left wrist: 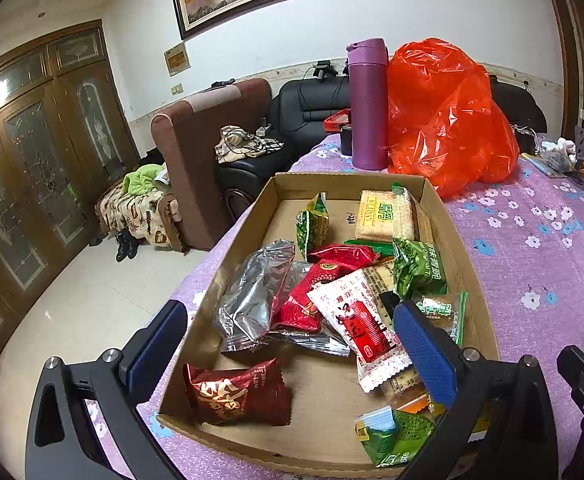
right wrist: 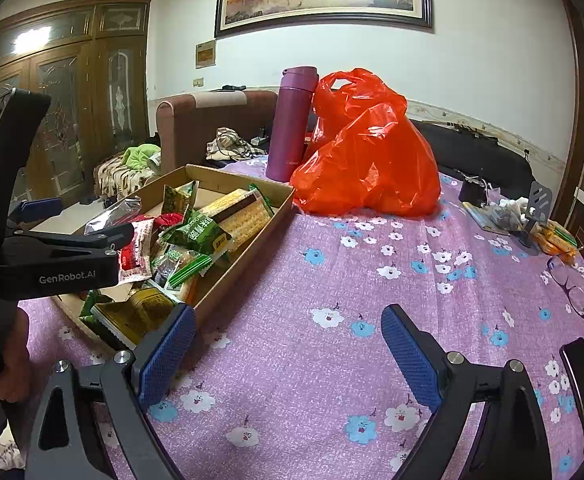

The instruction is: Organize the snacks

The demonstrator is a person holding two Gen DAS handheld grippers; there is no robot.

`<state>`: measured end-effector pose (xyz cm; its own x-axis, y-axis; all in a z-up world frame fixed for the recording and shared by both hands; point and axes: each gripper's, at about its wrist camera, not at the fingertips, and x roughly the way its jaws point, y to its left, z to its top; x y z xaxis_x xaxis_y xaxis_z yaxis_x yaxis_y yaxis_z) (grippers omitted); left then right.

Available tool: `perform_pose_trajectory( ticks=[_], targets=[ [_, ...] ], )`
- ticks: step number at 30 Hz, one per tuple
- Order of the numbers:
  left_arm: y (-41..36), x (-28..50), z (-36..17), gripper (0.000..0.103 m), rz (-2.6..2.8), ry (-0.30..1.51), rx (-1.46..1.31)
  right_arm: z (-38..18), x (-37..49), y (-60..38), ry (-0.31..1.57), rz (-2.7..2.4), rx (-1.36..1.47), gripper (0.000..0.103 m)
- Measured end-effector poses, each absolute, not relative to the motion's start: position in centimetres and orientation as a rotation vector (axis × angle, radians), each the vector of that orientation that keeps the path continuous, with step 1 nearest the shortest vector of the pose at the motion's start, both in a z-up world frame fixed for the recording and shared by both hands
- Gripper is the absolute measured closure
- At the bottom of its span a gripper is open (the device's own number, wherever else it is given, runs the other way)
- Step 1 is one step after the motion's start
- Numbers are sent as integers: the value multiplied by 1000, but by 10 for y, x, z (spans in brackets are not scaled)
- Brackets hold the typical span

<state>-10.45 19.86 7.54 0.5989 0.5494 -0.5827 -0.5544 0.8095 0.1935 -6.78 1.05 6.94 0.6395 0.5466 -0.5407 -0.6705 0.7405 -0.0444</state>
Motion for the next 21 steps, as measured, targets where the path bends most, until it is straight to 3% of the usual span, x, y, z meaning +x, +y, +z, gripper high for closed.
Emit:
perform_pose_trajectory(
  ticks=[21],
  targets=[
    [207, -119, 93, 0, 658, 631, -7, 71, -64, 6, 552, 694, -213, 7]
  ],
)
